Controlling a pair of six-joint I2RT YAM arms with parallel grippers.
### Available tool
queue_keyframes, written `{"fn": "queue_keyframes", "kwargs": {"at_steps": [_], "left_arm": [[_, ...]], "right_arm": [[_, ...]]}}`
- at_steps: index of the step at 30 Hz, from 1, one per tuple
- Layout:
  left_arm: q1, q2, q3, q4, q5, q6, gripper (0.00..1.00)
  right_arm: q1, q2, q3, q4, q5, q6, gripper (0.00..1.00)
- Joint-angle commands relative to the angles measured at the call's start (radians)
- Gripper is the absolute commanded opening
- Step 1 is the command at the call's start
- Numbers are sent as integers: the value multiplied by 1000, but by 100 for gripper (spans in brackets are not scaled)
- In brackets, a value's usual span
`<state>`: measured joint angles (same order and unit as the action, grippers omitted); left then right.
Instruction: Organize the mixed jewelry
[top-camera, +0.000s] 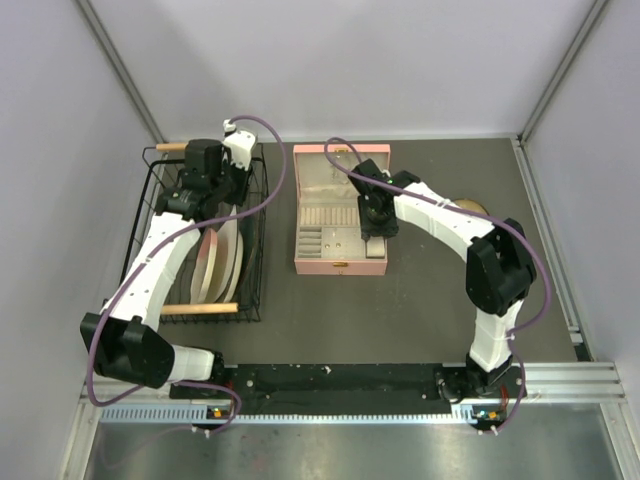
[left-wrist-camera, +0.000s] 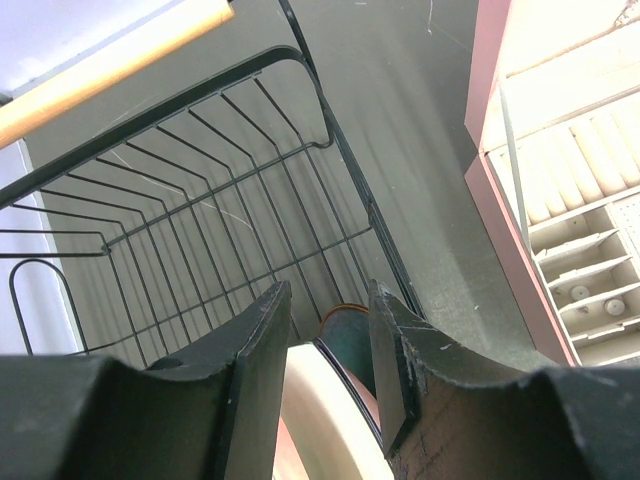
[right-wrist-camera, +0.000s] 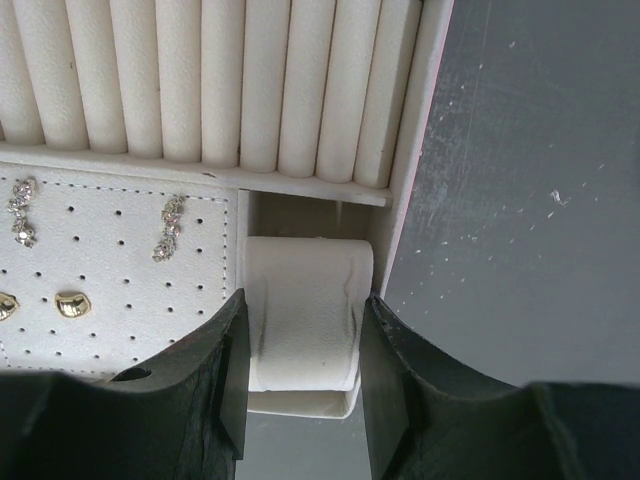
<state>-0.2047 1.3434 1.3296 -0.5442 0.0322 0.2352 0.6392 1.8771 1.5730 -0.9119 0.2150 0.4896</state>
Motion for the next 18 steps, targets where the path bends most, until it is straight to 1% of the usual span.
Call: {"fn": "queue_keyframes", "kwargs": {"at_steps": [1, 2, 3, 6, 14, 18], "left_arm": [[5, -35, -10, 44, 3, 4, 43], [5, -35, -10, 44, 5, 4, 43], [5, -35, -10, 46, 5, 4, 43], [5, -36, -9, 46, 5, 4, 43], [5, -36, -10, 46, 3, 3, 43], [5, -36, -10, 46, 3, 6, 43]], "right_arm": [[1, -58, -10, 21, -14, -9, 37], [2, -59, -10, 19, -14, -9, 37], [1, -59, -10, 21, -12, -11, 41], [-1, -64, -10, 21, -16, -11, 46], [2, -70, -5, 19, -11, -14, 48], [1, -73, -10, 21, -2, -16, 51]]}}
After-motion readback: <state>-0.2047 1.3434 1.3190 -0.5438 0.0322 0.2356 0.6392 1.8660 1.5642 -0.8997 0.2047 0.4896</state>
